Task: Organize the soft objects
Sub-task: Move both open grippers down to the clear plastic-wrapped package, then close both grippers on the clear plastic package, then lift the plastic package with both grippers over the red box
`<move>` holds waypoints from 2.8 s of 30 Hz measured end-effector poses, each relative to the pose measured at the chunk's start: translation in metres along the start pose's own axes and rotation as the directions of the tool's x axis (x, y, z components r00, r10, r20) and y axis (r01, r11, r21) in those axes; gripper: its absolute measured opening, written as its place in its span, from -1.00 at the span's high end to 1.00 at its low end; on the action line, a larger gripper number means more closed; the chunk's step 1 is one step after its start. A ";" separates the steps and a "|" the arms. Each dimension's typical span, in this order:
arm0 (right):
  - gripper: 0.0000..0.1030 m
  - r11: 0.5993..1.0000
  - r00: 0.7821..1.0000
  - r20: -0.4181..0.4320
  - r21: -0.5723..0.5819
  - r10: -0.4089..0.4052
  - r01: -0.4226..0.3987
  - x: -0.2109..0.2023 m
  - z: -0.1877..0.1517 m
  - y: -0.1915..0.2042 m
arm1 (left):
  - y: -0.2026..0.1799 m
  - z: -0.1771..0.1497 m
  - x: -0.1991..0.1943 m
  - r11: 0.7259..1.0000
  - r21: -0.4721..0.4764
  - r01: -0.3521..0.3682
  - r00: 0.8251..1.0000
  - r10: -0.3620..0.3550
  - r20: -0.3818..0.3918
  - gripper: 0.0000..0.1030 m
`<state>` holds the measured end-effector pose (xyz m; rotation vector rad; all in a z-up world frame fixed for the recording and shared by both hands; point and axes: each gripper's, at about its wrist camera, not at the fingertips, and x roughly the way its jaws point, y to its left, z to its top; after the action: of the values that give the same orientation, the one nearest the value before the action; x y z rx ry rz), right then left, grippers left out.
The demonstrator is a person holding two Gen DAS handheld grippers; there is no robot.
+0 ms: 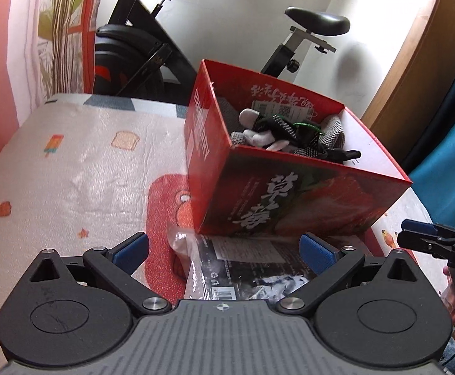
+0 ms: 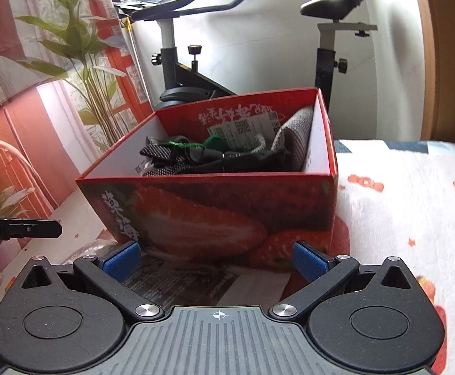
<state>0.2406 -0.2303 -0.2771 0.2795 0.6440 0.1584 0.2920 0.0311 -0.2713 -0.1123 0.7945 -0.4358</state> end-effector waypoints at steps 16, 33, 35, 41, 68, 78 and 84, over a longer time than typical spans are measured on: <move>-0.99 0.996 0.994 -0.108 0.094 0.015 -0.005 0.027 -0.045 -0.006 | 0.010 -0.025 0.032 0.997 -0.041 0.063 0.995 -0.066 -0.076 -0.99; -1.00 0.988 0.991 -0.126 0.151 0.053 -0.033 0.044 -0.056 -0.011 | 0.004 -0.027 0.045 0.997 -0.021 0.070 0.992 -0.071 -0.106 -0.53; -1.00 0.989 0.990 -0.129 0.146 0.048 -0.029 0.045 -0.056 -0.009 | 0.005 -0.028 0.045 0.998 -0.022 0.065 0.991 -0.067 -0.112 -0.53; -1.00 0.987 0.989 -0.142 0.156 0.051 -0.029 0.048 -0.054 -0.010 | 0.016 -0.028 0.043 0.993 -0.080 0.081 0.986 -0.092 -0.141 -0.54; -0.48 0.987 0.981 -0.170 0.144 0.092 -0.067 0.048 -0.048 -0.004 | 0.013 -0.034 0.048 0.988 -0.109 0.113 0.974 -0.132 -0.183 -0.19; -0.43 0.986 0.976 -0.196 0.155 0.091 -0.061 0.032 -0.038 0.005 | 0.004 -0.035 0.023 0.983 -0.125 0.137 0.969 -0.159 -0.190 -0.12; -0.43 0.983 0.969 -0.225 0.172 0.099 -0.061 0.011 -0.031 0.011 | -0.002 -0.043 -0.003 0.980 -0.134 0.150 0.968 -0.173 -0.184 -0.12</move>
<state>0.2298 -0.2110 -0.3040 0.4508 0.8809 0.2182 0.2589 0.0329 -0.2983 -0.2496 1.0087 -0.5597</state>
